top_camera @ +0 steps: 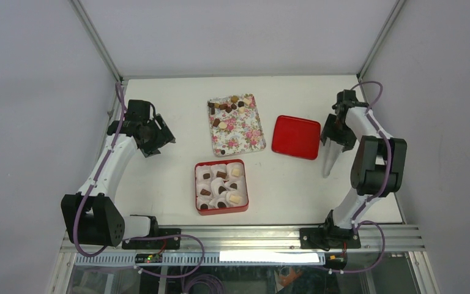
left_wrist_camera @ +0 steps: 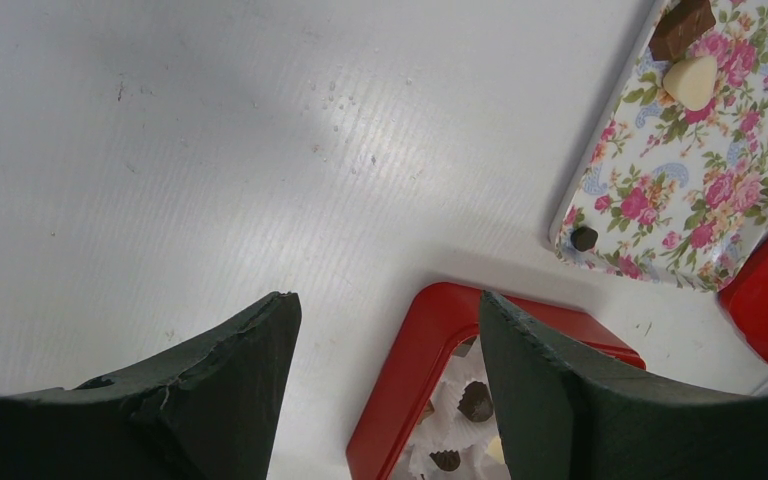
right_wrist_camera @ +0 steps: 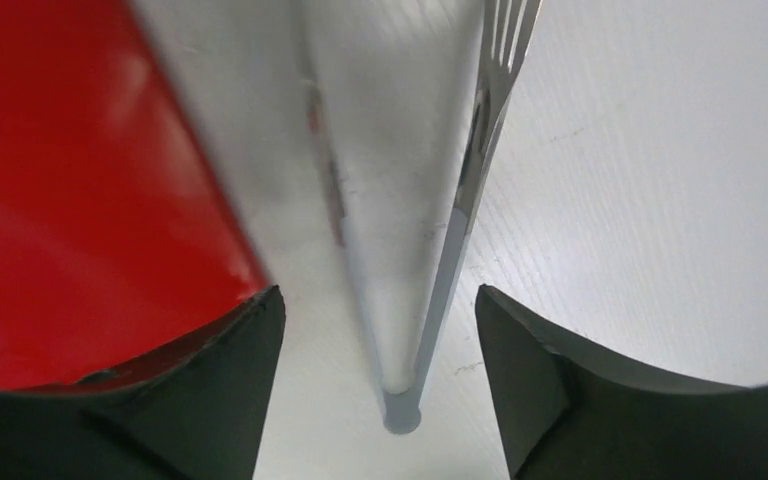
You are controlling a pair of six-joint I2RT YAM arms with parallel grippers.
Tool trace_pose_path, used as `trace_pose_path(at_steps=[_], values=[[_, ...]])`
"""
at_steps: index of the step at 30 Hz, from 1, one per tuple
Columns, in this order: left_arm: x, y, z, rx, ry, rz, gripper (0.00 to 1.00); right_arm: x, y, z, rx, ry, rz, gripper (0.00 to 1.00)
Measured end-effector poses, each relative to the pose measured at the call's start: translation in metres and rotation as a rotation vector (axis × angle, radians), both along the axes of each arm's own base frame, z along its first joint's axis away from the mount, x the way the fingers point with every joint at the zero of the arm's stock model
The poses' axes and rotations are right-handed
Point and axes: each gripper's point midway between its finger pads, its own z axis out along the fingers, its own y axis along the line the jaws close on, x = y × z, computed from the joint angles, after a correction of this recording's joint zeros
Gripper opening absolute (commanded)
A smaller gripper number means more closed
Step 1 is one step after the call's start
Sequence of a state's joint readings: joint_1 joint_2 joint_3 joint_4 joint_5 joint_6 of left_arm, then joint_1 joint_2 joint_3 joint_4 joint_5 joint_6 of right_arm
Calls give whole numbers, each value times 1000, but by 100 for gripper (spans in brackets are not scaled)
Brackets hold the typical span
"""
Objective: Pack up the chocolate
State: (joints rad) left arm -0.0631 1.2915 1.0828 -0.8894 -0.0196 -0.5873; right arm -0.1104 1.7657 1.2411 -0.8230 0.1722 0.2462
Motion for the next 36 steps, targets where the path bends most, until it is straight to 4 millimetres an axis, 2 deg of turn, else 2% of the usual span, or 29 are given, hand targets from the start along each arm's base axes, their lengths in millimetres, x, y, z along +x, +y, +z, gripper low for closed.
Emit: trace_pose_path(at_steps=[2,4,5,8,11,13,15,18,20,23,26,29,30,36], values=[[0,0,0,0,0,0,69,10,6,22,-26,-53,27,79],[0,0,0,0,0,0,68,28,21,48,-57,-126,77,79],[0,0,0,0,-1,0,69,41,38,65,-68,-178,124,79],[0,0,0,-1,0,0,69,65,94,93,-64,-276,249,77],[-1,0,1,0,0,0,70,81,153,97,-40,-297,356,74],[-2,0,1,0,-1,0,71,90,180,84,-33,-278,396,68],[-3,0,3,1,-4,0,71,94,199,62,-33,-226,416,62],[-6,1,6,1,-10,0,71,99,213,28,-41,-151,419,54],[-7,1,8,0,-14,0,71,101,215,7,-55,-102,406,50],[-9,1,9,0,-15,1,71,97,213,-11,-67,-54,391,39],[-11,1,8,0,-13,1,71,94,212,-20,-69,-32,374,26],[-12,1,7,0,-9,1,71,94,214,-24,-60,-27,364,3],[-13,1,7,0,-8,1,71,94,214,-24,-59,-30,361,0],[-13,1,7,0,-6,0,71,93,219,-18,-28,-35,380,0]])
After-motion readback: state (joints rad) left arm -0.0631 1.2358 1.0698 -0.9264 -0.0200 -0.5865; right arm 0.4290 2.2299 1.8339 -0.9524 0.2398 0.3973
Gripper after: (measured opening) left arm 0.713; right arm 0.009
